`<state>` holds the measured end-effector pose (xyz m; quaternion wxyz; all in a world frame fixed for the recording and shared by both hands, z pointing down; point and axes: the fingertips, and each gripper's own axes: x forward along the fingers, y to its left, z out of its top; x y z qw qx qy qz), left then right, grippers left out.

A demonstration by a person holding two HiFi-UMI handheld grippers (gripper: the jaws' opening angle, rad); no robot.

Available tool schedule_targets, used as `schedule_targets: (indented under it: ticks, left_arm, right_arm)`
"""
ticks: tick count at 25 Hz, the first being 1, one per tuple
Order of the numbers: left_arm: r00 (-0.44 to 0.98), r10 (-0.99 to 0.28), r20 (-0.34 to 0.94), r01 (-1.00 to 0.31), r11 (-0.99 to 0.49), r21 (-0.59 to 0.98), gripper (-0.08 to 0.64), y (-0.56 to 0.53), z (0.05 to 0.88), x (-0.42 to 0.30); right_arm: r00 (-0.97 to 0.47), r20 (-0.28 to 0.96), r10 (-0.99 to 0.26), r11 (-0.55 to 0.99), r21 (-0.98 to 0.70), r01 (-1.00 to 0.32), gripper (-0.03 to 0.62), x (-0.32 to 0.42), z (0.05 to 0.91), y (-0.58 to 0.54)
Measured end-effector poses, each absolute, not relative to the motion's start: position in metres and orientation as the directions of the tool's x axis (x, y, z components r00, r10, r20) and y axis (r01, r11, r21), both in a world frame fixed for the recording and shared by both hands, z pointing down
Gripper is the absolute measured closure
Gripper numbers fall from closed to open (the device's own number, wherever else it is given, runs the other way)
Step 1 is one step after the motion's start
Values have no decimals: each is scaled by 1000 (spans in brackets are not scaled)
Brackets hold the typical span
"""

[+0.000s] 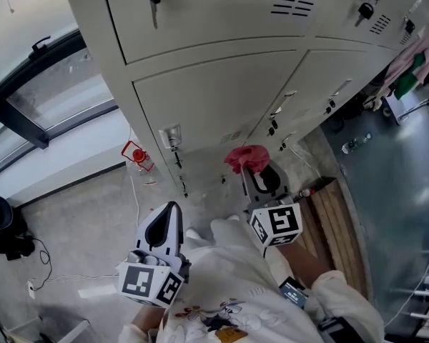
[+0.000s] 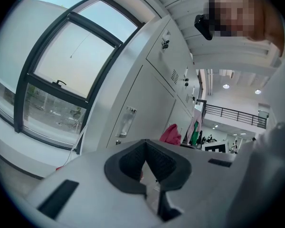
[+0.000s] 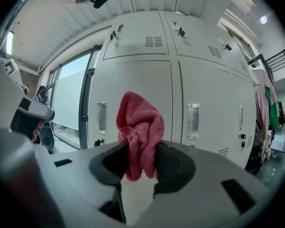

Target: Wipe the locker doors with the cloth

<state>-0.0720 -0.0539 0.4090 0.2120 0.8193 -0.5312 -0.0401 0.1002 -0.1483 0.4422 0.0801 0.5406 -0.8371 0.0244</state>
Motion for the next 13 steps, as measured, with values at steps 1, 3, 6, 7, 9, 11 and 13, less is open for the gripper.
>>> schedule_targets:
  ticks: [1,3,6,7,9,11,13]
  left_arm:
    - [432,-888,160,-854,-345,389,557,-53,409,-72]
    - [428,-890,157,-856,-343,388,557,-51,408,-73]
    - [423,-893,153,-857,-339,388,557,-49,406,-74]
    - [422,-894,152,-857,-339,387,557,-48,406,-74]
    - [422,-894,153,-858,-339,387,557,-46,407,-73]
    - [422,-893,155,-858,-338,387,557,-44,407,-72]
    - [422,-893,157,-859,-337,386,557,-42,406,-72]
  right_arm:
    - [-408,158,-899,418,40,-907,453,101,440,-146]
    - [-410,152,-899,419,31,-907,453,103,437,-142]
    - [-406,143,-903,413,22,-910,453,108,432,-137]
    - [-406,141,-903,412,17,-911,453,109,432,-136]
    - [-407,139,-903,412,6,-911,453,108,431,-133]
    - [-411,140,-901,414,-2,-910,454,107,430,-130]
    - [-416,139,-899,419,-7,-908,453,104,428,-125]
